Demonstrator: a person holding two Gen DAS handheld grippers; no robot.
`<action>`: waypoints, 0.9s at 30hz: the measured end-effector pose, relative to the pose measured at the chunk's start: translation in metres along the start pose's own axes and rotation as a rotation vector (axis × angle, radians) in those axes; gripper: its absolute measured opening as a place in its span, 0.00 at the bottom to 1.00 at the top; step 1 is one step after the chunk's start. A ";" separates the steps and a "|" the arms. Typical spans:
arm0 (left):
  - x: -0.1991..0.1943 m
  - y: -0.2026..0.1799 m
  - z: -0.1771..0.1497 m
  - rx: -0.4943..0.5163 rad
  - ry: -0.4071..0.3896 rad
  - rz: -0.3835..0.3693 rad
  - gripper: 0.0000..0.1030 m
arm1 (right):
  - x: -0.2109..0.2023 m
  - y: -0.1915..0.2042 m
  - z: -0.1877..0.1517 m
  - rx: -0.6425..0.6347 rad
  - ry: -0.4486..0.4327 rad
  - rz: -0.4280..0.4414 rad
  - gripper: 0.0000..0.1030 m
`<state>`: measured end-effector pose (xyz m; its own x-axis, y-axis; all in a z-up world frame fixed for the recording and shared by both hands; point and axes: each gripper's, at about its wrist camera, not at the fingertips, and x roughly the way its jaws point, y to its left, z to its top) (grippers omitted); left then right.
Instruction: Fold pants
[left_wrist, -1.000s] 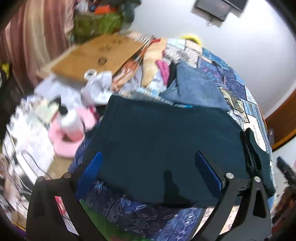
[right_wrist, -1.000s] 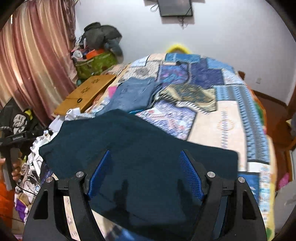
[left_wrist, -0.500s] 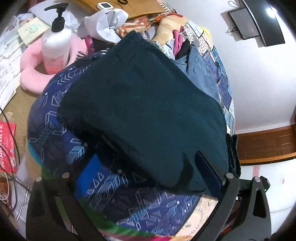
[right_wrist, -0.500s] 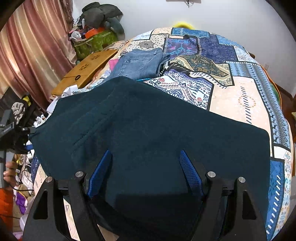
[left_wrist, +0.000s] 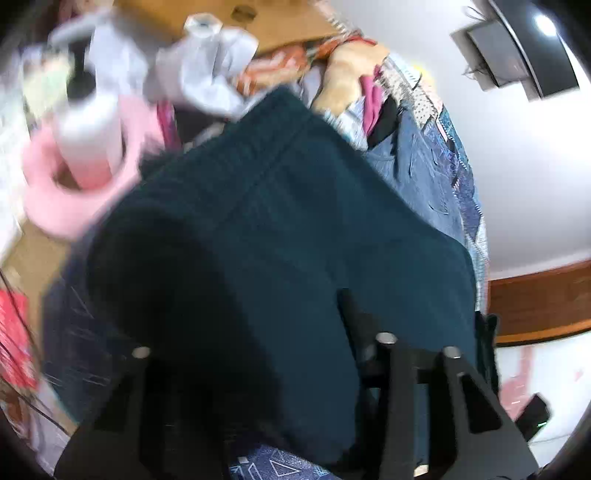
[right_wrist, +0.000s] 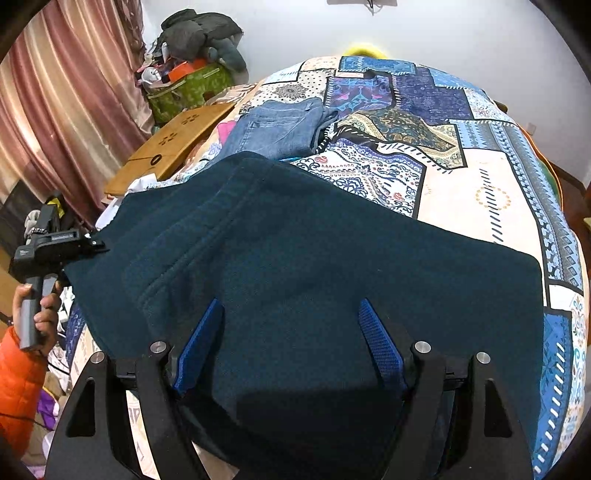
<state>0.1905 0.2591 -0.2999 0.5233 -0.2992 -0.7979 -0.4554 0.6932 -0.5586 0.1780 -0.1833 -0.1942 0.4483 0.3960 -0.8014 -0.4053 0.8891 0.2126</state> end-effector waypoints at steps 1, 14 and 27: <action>-0.010 -0.010 0.000 0.061 -0.047 0.044 0.35 | -0.002 -0.002 0.000 0.006 -0.002 0.000 0.71; -0.113 -0.165 0.004 0.542 -0.492 0.264 0.29 | -0.067 -0.085 -0.038 0.202 -0.060 -0.121 0.71; -0.104 -0.345 -0.052 0.751 -0.363 -0.139 0.24 | -0.046 -0.102 -0.065 0.237 -0.036 -0.038 0.71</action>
<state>0.2559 0.0172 -0.0363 0.7963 -0.2743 -0.5391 0.1631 0.9556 -0.2453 0.1471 -0.3066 -0.2152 0.4892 0.3650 -0.7921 -0.1913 0.9310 0.3108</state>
